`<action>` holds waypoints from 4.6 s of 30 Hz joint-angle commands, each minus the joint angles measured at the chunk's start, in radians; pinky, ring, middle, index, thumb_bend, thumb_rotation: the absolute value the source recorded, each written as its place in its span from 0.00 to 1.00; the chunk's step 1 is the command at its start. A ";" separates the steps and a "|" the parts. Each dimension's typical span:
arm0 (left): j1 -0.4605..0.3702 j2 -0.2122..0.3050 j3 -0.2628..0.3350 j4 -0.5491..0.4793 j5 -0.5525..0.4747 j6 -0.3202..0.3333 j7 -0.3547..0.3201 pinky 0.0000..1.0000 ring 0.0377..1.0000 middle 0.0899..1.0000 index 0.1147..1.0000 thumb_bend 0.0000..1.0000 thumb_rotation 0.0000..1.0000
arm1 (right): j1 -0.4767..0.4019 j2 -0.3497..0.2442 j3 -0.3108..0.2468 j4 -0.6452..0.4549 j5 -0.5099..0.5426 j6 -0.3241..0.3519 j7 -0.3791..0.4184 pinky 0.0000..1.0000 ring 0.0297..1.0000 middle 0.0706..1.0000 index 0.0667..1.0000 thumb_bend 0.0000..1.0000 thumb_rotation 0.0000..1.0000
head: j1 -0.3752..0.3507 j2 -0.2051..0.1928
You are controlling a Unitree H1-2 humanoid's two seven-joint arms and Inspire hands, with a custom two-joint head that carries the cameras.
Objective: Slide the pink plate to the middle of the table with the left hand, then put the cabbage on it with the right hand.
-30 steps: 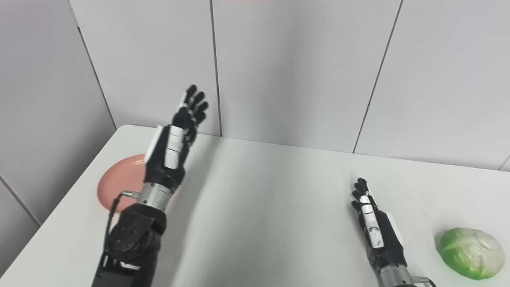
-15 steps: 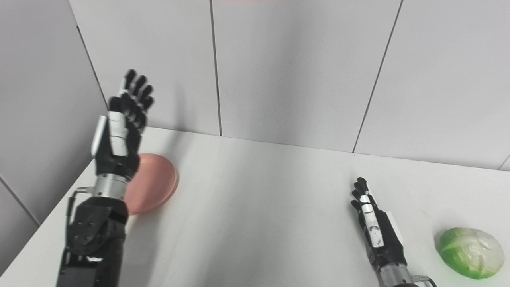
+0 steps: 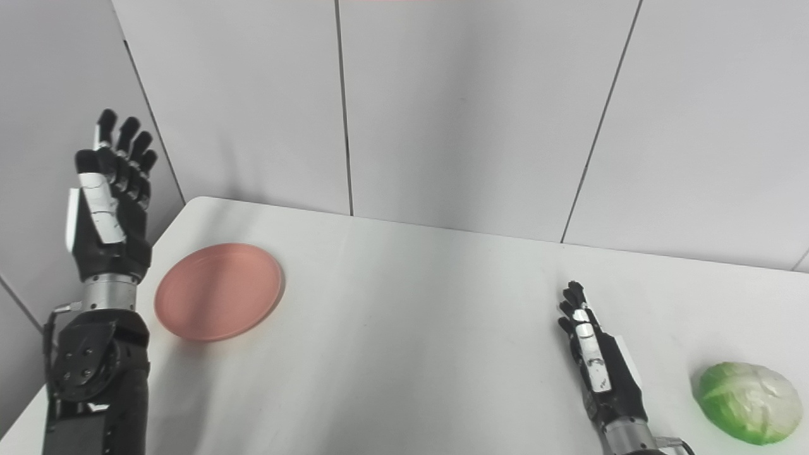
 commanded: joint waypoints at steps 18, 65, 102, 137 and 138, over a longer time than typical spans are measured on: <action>-0.048 0.057 0.051 0.154 -0.054 -0.076 0.025 1.00 0.99 1.00 1.00 0.86 1.00 | 0.000 -0.007 -0.013 -0.019 0.001 0.028 -0.014 1.00 1.00 1.00 1.00 0.42 1.00 | 0.013 0.003; -0.069 0.123 0.088 0.486 -0.233 -0.072 -0.007 1.00 0.99 1.00 0.99 0.87 0.99 | 0.005 -0.020 -0.004 -0.048 0.005 0.053 -0.004 1.00 1.00 1.00 1.00 0.45 1.00 | 0.041 0.003; -0.139 0.130 -0.004 0.840 -0.216 -0.105 -0.129 1.00 1.00 1.00 0.99 0.87 1.00 | 0.006 -0.007 -0.009 -0.079 0.001 0.085 -0.027 1.00 1.00 1.00 1.00 0.47 1.00 | 0.019 0.019; -0.083 0.008 -0.220 0.547 -0.142 0.120 -0.171 0.99 0.97 0.97 0.97 0.88 0.98 | 0.017 0.004 0.013 -0.069 -0.051 0.031 -0.042 1.00 1.00 1.00 1.00 0.44 1.00 | -0.058 0.033; -0.081 0.005 -0.225 0.538 -0.142 0.126 -0.173 0.99 0.97 0.97 0.97 0.88 0.98 | 0.017 0.006 0.012 -0.070 -0.050 0.036 -0.042 1.00 1.00 1.00 1.00 0.44 1.00 | -0.065 0.034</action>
